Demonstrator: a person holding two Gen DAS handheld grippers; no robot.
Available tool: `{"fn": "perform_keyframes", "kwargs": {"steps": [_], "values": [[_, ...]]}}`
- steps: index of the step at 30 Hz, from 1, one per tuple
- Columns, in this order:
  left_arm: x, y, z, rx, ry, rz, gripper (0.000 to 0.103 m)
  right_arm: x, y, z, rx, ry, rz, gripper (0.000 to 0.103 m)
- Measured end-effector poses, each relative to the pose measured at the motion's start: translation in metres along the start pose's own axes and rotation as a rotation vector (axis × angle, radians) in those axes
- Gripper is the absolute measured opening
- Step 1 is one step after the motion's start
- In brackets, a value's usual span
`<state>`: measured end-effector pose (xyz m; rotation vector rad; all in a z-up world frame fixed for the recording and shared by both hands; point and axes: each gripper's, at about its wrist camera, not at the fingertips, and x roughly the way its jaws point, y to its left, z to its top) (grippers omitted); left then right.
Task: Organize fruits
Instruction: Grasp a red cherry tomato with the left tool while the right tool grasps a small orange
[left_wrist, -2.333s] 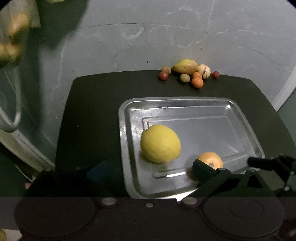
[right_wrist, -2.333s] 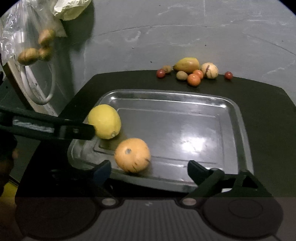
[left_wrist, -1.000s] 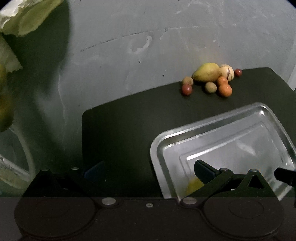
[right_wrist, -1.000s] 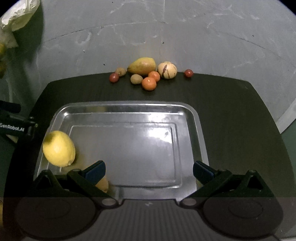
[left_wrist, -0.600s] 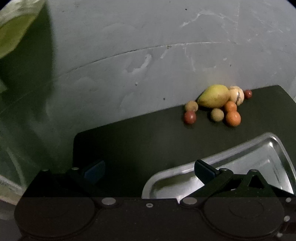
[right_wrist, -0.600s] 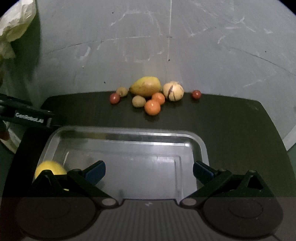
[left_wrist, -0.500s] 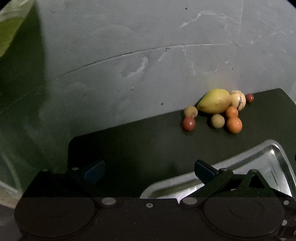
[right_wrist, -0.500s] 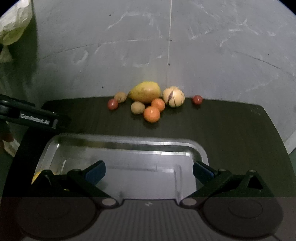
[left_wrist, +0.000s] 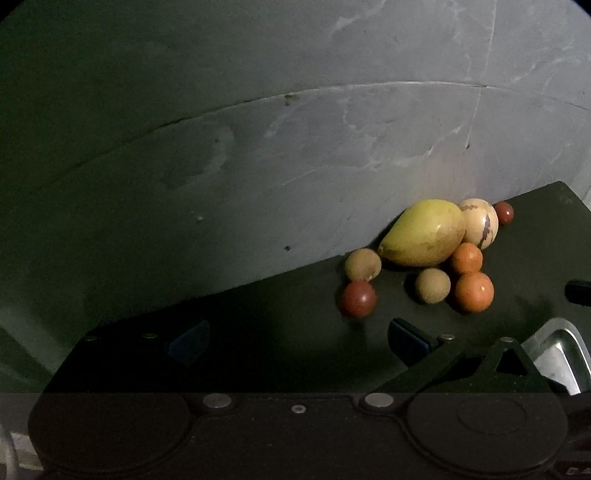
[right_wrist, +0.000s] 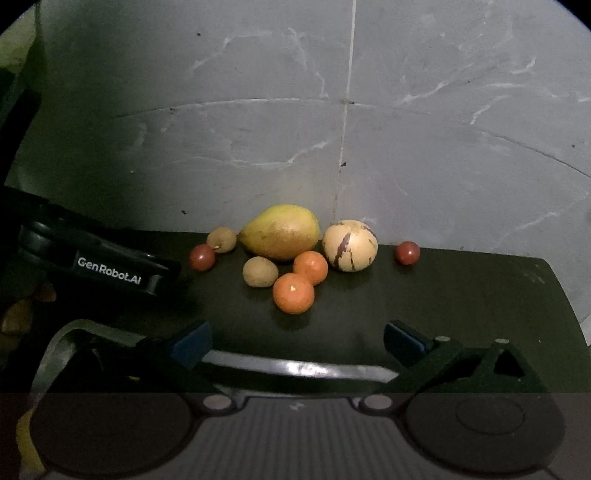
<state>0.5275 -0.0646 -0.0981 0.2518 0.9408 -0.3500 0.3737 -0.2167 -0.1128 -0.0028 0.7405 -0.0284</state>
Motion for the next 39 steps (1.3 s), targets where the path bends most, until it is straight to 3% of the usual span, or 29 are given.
{"fn": "perform_keyframes", "kwargs": {"steps": [7, 13, 20, 39], "values": [[0.015, -0.004, 0.007, -0.004, 0.008, -0.031, 0.100, 0.019, -0.009, 0.002, 0.006, 0.004, 0.007, 0.087], [0.020, -0.003, 0.010, -0.014, 0.009, -0.062, 0.091, 0.030, -0.012, 0.002, 0.016, 0.007, 0.026, 0.079], [0.021, -0.004, 0.011, -0.028, 0.006, -0.109, 0.076, 0.039, -0.013, 0.001, 0.028, 0.007, 0.052, 0.059], [0.031, -0.006, 0.012, -0.053, 0.032, -0.160, 0.025, 0.046, -0.014, 0.004, 0.071, 0.004, 0.099, 0.035]]}}
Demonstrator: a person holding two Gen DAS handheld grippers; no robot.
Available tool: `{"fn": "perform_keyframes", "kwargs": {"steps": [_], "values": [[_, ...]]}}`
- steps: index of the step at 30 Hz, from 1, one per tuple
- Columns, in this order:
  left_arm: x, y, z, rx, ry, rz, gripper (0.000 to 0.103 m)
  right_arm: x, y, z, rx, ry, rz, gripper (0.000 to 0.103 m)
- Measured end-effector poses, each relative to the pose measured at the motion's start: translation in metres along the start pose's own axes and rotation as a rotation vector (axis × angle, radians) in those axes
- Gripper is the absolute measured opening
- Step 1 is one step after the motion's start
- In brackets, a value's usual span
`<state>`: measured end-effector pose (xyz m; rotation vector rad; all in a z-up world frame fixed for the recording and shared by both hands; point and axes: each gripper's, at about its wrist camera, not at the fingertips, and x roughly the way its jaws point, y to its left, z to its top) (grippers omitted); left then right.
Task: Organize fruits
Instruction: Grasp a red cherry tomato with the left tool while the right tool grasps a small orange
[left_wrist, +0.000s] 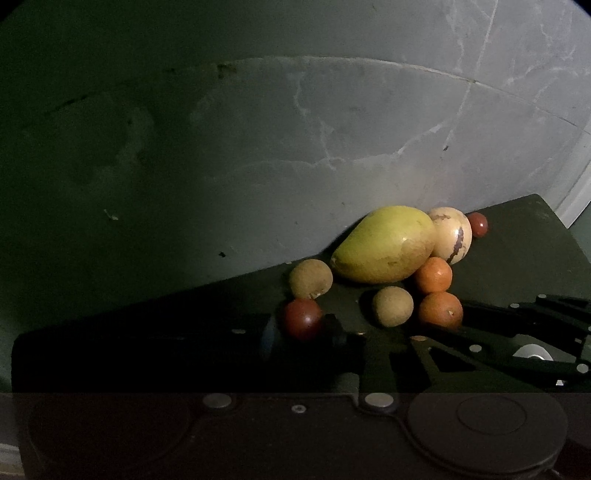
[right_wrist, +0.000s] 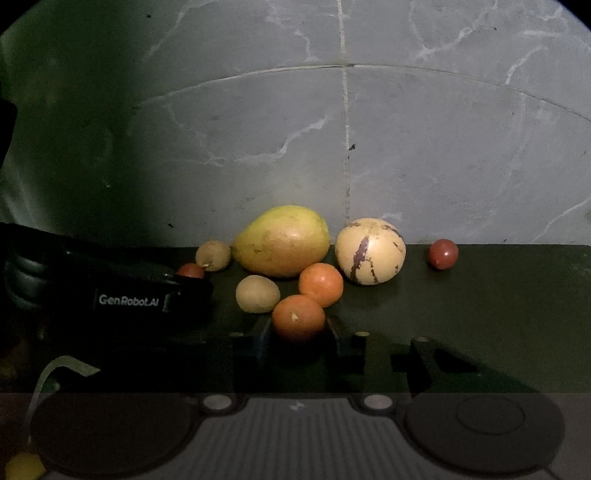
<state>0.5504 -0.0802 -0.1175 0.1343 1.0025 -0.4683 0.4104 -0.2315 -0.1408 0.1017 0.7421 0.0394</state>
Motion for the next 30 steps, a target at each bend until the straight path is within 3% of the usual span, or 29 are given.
{"fn": "perform_keyframes", "kwargs": {"steps": [17, 30], "values": [[-0.024, -0.007, -0.019, -0.002, -0.001, -0.038, 0.024, -0.024, 0.009, 0.003, 0.022, -0.005, 0.008, 0.035], [-0.062, -0.018, -0.041, 0.001, 0.021, -0.069, 0.024, -0.060, 0.019, -0.014, 0.029, 0.014, 0.003, 0.035]]}}
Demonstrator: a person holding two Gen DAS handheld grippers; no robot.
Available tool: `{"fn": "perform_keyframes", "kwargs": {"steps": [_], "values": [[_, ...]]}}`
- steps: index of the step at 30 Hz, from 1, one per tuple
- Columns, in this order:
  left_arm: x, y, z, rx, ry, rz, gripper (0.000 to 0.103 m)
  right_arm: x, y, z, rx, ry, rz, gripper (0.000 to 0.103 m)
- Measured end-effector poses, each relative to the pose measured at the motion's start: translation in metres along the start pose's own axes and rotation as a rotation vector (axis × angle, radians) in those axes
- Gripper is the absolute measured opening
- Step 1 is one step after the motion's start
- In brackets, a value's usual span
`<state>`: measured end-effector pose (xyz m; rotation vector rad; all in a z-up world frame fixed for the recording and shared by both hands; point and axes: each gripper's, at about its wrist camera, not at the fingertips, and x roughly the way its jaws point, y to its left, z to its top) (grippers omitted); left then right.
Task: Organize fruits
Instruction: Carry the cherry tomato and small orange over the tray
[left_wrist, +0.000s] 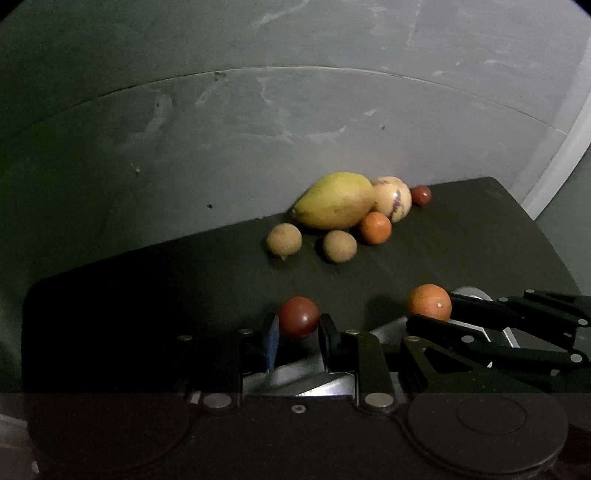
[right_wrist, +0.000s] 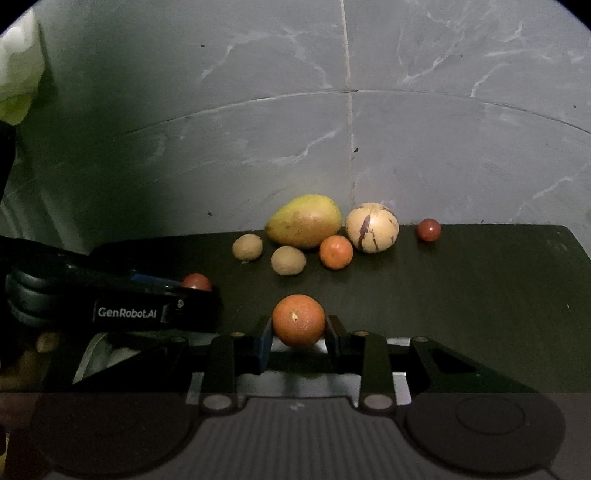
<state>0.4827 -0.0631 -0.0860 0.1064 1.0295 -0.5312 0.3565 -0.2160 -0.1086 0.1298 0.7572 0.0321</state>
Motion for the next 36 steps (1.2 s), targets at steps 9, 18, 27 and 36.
{"fn": "perform_keyframes", "kwargs": {"steps": [9, 18, 27, 36], "values": [[-0.021, -0.010, -0.023, -0.003, 0.020, -0.014, 0.024, -0.026, 0.009, -0.022, -0.003, 0.029, 0.006, 0.035], [-0.037, -0.022, -0.053, 0.010, 0.048, -0.030, 0.024, -0.048, 0.013, -0.047, 0.010, 0.050, -0.004, 0.035], [-0.044, -0.034, -0.077, 0.035, 0.078, -0.042, 0.025, -0.065, 0.009, -0.068, 0.045, 0.059, -0.016, 0.035], [-0.051, -0.046, -0.086, 0.062, 0.075, -0.053, 0.025, -0.080, 0.005, -0.089, 0.072, 0.060, -0.036, 0.035]]}}
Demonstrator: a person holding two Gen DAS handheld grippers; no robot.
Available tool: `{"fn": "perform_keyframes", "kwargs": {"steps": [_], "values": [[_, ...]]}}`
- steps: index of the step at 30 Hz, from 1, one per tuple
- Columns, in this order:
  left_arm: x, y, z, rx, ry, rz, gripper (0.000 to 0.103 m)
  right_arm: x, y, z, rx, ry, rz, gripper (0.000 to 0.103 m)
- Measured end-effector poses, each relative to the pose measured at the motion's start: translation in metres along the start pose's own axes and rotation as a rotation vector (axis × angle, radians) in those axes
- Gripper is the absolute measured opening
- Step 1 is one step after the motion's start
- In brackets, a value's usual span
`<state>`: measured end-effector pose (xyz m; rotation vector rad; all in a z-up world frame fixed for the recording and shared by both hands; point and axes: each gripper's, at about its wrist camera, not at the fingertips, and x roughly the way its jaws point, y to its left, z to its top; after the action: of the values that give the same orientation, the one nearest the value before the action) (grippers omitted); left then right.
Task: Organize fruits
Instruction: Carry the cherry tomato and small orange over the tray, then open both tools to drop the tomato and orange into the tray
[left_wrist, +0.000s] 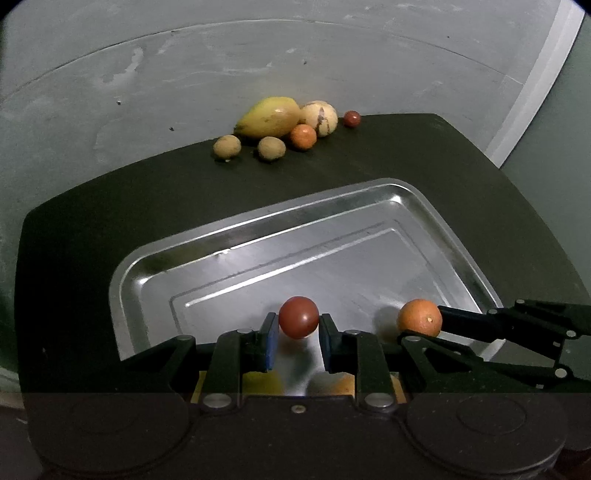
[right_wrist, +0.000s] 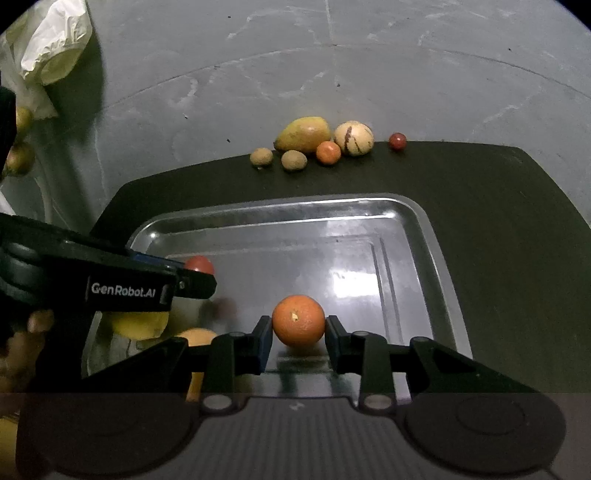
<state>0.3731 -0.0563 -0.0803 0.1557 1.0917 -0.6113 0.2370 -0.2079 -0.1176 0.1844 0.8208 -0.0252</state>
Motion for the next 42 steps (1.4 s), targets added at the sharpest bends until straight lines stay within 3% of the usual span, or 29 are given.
{"fn": "perform_keyframes", "kwargs": {"steps": [26, 31, 34, 40, 42], "values": [[0.001, -0.021, -0.010, 0.053, 0.020, 0.014, 0.027, -0.014, -0.007, -0.033, 0.038, 0.011, -0.008, 0.036], [-0.004, -0.020, -0.009, 0.048, 0.008, 0.017, 0.036, -0.016, -0.009, -0.034, 0.039, 0.007, -0.012, 0.042], [-0.013, -0.020, -0.008, 0.039, -0.010, 0.015, 0.051, -0.021, -0.009, -0.034, 0.032, 0.005, -0.016, 0.045], [-0.037, -0.014, -0.011, 0.044, -0.040, -0.006, 0.074, -0.031, -0.007, -0.031, 0.025, 0.003, -0.017, 0.067], [-0.046, -0.011, -0.014, 0.051, -0.051, 0.008, 0.088, -0.035, -0.006, -0.029, 0.024, 0.007, -0.013, 0.081]]}}
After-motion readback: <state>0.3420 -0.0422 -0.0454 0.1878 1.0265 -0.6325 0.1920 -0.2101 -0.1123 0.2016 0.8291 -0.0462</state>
